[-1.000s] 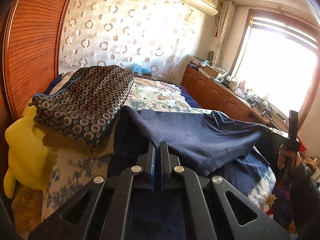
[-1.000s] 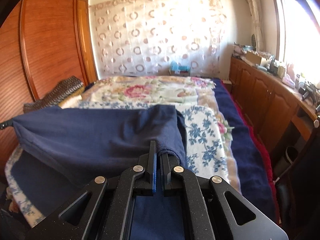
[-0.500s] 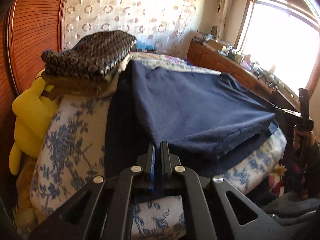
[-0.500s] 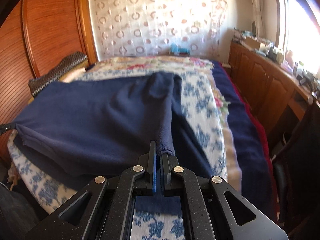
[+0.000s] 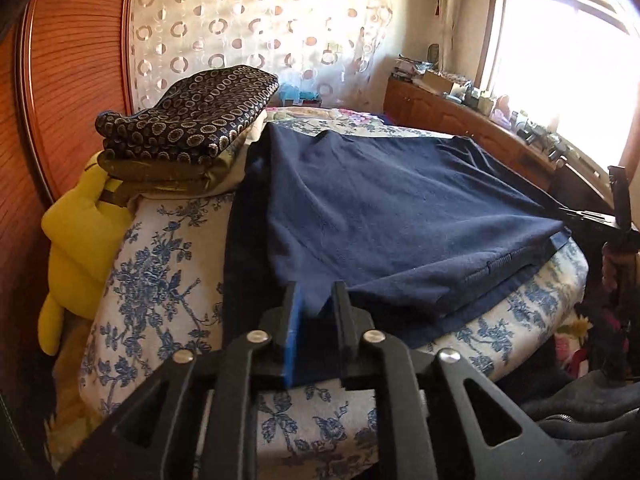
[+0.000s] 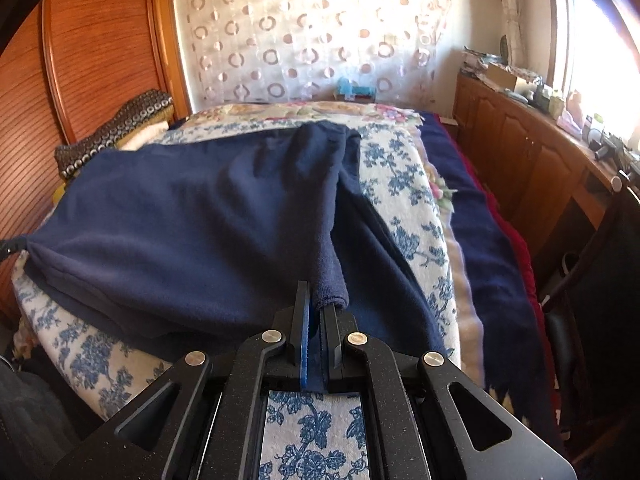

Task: Fold small clothes

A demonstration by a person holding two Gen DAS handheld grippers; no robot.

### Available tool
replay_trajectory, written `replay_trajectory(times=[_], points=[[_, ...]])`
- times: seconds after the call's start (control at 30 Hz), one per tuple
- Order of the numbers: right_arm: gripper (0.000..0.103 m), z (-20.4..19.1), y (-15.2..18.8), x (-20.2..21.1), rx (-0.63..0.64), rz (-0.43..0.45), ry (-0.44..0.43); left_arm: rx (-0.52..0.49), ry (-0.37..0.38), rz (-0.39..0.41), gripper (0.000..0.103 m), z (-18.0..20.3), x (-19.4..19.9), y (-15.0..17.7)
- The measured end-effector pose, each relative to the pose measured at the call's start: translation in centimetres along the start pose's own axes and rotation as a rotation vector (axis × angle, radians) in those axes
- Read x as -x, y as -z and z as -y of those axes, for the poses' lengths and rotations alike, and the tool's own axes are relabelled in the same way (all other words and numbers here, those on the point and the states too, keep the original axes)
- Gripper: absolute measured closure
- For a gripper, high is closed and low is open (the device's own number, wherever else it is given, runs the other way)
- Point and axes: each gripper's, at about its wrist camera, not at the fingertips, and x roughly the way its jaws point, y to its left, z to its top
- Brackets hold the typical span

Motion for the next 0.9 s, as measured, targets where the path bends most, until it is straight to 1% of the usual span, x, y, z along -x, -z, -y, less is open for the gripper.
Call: replay_trajectory(times=[0.03, 0.1, 0.13, 0.2, 0.23, 0.3, 0.37, 0.43, 0.5, 0.53, 0.6, 0.67, 0.8, 0.9], points=[[0.100, -0.1, 0.0, -0.1, 0.003, -0.005, 0.000, -0.009, -0.016, 0.002, 0.080, 0.0, 0.1, 0.0], [0.095, -0.3, 0.1, -0.1, 0.015, -0.005, 0.013, -0.025, -0.031, 0.007, 0.073, 0.0, 0.2, -0.1], [0.092, -0.2, 0.1, -0.1, 0.020, -0.003, 0.017, -0.029, -0.039, 0.011, 0.067, 0.0, 0.3, -0.1], [0.075, -0.3, 0.1, 0.3, 0.029, 0.003, 0.028, -0.029, -0.061, 0.020, 0.065, -0.1, 0.5, -0.3], [0.071, -0.4, 0.0, 0.5, 0.032, 0.007, 0.034, -0.029, -0.066, 0.022, 0.063, -0.1, 0.5, -0.3], [0.053, -0.6, -0.2, 1.0, 0.036, 0.024, 0.055, -0.029, -0.068, 0.024, 0.061, -0.2, 0.6, -0.4], [0.048, -0.9, -0.6, 1.3, 0.043, 0.043, 0.070, -0.032, -0.070, 0.018, 0.059, -0.1, 0.4, -0.5], [0.046, -1.2, -0.8, 1.7, 0.049, 0.059, 0.073, -0.038, -0.084, 0.017, 0.058, 0.0, 0.3, -0.6], [0.037, -1.6, -1.1, 1.8, 0.054, 0.071, 0.073, -0.036, -0.087, 0.017, 0.056, -0.1, 0.1, -0.7], [0.035, -1.9, -1.2, 1.9, 0.056, 0.077, 0.071, -0.034, -0.088, 0.017, 0.054, -0.1, 0.1, -0.8], [0.028, -2.6, -1.4, 1.7, 0.059, 0.083, 0.055, -0.032, -0.092, 0.009, 0.053, -0.3, -0.2, -1.0], [0.024, -3.5, -1.4, 1.2, 0.070, 0.080, 0.033, -0.023, -0.090, 0.002, 0.053, -0.6, -0.6, -1.2], [0.023, -5.6, -1.4, -0.4, 0.098, 0.060, -0.006, -0.008, -0.094, -0.026, 0.053, -1.3, -2.1, -1.5], [0.022, -7.4, -1.4, -1.8, 0.124, 0.043, -0.035, 0.021, -0.077, -0.063, 0.053, -1.9, -3.5, -1.4]])
